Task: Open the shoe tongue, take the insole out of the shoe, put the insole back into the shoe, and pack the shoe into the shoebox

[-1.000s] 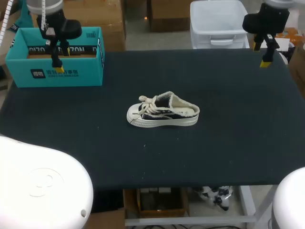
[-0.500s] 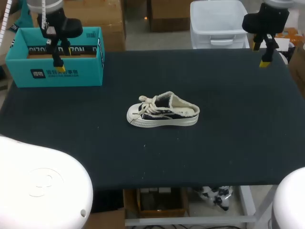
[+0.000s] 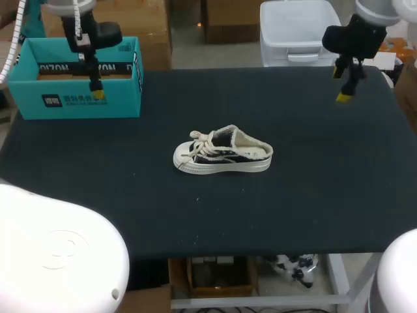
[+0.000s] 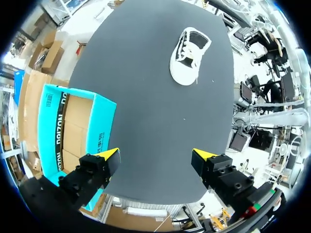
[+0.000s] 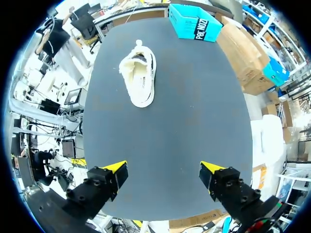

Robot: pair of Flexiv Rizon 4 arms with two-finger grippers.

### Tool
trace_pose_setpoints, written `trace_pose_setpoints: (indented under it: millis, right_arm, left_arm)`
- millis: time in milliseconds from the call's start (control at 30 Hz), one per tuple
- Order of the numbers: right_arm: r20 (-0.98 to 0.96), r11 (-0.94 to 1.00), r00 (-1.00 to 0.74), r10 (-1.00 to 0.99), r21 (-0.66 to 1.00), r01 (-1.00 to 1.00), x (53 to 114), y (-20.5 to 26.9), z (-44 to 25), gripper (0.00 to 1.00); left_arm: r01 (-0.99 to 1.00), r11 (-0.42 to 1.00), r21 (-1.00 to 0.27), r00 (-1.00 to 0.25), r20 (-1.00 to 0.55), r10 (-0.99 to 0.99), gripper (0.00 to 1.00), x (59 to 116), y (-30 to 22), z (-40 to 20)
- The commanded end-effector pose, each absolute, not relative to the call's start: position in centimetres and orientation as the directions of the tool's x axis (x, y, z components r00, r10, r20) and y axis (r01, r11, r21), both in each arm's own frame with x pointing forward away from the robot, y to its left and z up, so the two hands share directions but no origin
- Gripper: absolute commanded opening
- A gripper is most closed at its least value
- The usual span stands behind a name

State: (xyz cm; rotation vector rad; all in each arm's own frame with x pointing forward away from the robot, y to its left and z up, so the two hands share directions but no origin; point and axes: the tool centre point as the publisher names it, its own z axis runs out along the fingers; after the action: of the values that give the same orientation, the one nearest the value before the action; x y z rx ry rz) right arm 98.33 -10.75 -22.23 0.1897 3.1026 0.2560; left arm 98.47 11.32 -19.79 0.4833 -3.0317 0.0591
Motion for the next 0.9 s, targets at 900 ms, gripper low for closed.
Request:
trace_pose_setpoints:
  millis: [900]
  right_arm:
    - [-0.004, 0.873, -0.974, 0.225, 0.446, 0.199, 94.8, -4.9, -28.7, 1.0]
  left_arm:
    - [-0.61, 0.79, 0.071, -0.79, 0.026, -0.612, 1.0, 94.5, 7.0, -21.3]
